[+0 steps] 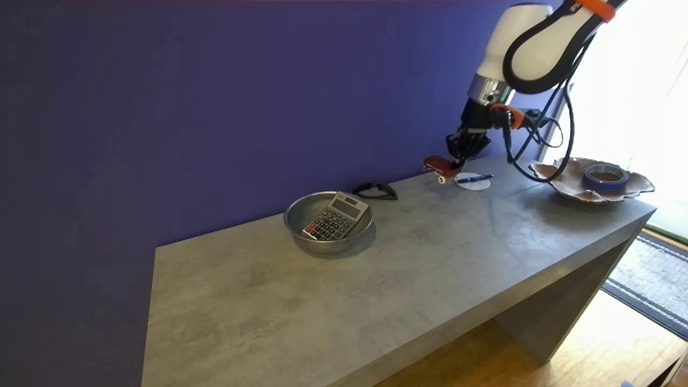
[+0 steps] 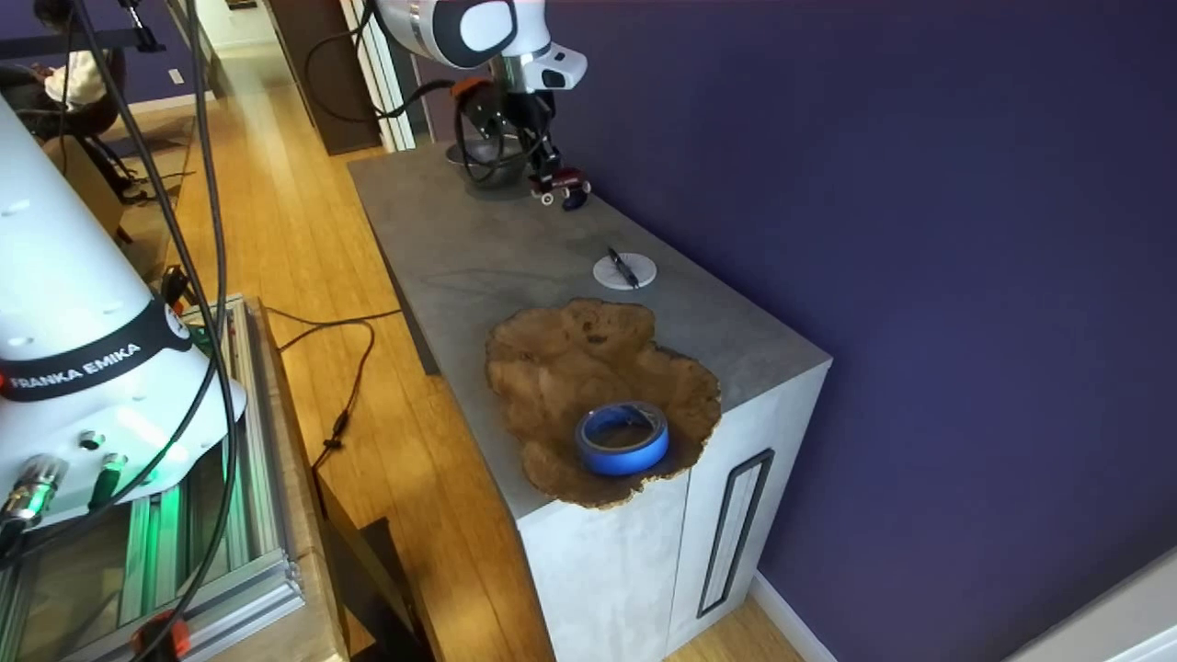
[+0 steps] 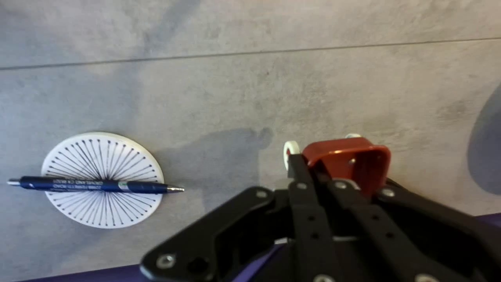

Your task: Put the red wagon in the wooden bowl.

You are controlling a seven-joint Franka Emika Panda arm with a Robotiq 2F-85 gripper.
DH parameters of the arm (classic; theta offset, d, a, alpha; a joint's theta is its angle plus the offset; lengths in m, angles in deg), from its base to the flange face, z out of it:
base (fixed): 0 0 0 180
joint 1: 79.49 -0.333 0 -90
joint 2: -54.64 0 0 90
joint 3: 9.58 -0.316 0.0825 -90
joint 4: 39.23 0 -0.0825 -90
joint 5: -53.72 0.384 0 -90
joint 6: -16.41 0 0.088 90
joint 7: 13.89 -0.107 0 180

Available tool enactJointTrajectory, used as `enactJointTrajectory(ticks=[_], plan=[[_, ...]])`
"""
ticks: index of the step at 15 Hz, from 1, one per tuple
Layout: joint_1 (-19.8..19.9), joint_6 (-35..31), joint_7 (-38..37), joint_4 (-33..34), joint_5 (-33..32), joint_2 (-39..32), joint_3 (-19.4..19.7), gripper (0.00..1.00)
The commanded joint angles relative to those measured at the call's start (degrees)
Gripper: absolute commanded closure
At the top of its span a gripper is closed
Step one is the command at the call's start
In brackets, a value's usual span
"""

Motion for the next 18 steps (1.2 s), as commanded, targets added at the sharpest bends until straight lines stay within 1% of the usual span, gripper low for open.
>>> enactJointTrajectory(ticks=[1,3,4,5,6,8,9,10,11,12,13,15,17,18], plan=[[8.72,1.53,7.76,-12.00,13.15,12.83,-6.84,0.99],[10.51,-1.22,8.63,-17.48,20.95,18.18,-6.68,0.99],[11.53,-1.44,11.37,-19.76,26.58,21.02,-7.13,0.99],[8.88,0.07,8.46,-13.01,19.44,13.79,-5.06,0.99],[9.22,0.13,9.75,-14.50,20.51,15.49,-4.70,0.96],[9.03,0.23,9.65,-14.46,20.27,15.54,-4.58,0.96],[8.87,0.22,9.57,-14.11,20.26,15.00,-4.69,0.99],[8.72,-2.60,6.44,-14.26,17.62,13.56,-3.38,0.99],[9.14,-2.50,4.82,-14.91,16.03,13.86,-2.19,0.99],[9.48,-2.45,3.07,-16.42,12.43,14.86,-0.31,0.99],[10.75,-0.78,4.23,-18.54,10.21,17.28,1.51,0.99],[12.91,0.04,5.82,-21.43,7.94,20.17,4.47,0.99],[16.01,0.42,9.69,-25.59,9.32,24.14,7.04,0.99],[17.45,0.11,12.86,-27.41,12.42,26.13,7.94,0.99]])
